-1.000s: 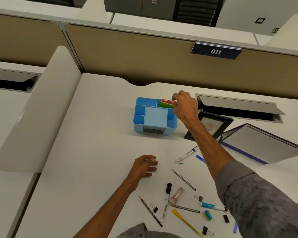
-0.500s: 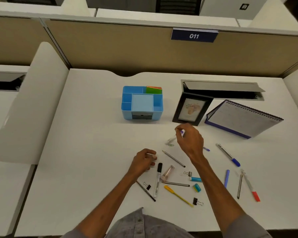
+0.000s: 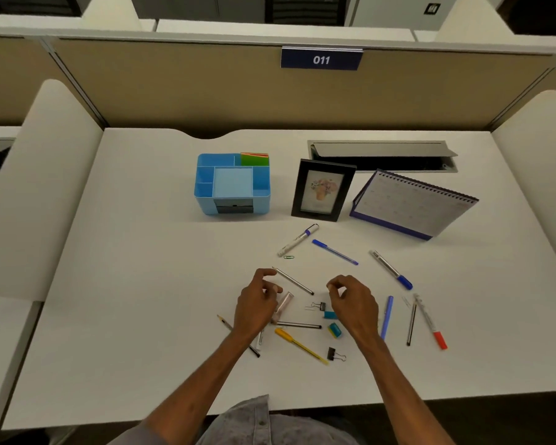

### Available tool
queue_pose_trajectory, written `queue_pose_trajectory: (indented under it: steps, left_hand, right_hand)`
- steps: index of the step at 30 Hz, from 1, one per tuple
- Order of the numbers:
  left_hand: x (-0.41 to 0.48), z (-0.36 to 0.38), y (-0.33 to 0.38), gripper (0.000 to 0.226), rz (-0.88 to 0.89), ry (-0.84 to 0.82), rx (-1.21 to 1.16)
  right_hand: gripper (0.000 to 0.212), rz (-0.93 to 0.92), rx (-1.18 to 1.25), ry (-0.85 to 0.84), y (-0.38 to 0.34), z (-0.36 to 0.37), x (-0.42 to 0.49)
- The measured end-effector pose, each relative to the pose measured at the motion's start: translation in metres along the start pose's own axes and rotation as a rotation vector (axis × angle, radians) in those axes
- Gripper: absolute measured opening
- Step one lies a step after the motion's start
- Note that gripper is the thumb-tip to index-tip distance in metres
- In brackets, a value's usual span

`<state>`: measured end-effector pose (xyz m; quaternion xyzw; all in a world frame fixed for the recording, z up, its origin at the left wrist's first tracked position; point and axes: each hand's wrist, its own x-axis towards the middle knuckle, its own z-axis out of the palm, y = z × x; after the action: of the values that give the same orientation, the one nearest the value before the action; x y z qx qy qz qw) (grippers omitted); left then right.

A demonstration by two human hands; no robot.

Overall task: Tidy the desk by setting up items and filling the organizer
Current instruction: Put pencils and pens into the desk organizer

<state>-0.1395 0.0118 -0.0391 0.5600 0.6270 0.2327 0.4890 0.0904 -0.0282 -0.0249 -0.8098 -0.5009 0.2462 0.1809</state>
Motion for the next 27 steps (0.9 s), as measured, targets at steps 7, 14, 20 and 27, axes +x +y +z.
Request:
queue_pose_trajectory:
  steps: [7, 14, 20, 27]
  left_hand:
    - [0.006, 0.012, 0.017, 0.034, 0.178, 0.082, 0.458]
    - [0.013, 0.02, 0.028, 0.031, 0.086, 0.111, 0.413]
    - [0.008, 0.02, 0.025, 0.029, 0.071, 0.099, 0.404]
    - [0.015, 0.016, 0.025, 0.024, 0.04, 0.118, 0.337]
  right_hand:
    - [0.008, -0.081, -0.057, -0.06, 0.01, 0.004, -0.002]
    - [0.02, -0.308, -0.21, -0.141, -0.023, 0.023, 0.01]
    - [0.022, -0.317, -0.339, -0.164, -0.03, 0.032, 0.017]
    - [0.016, -0.313, -0.334, -0.17, -0.034, 0.035, 0.023]
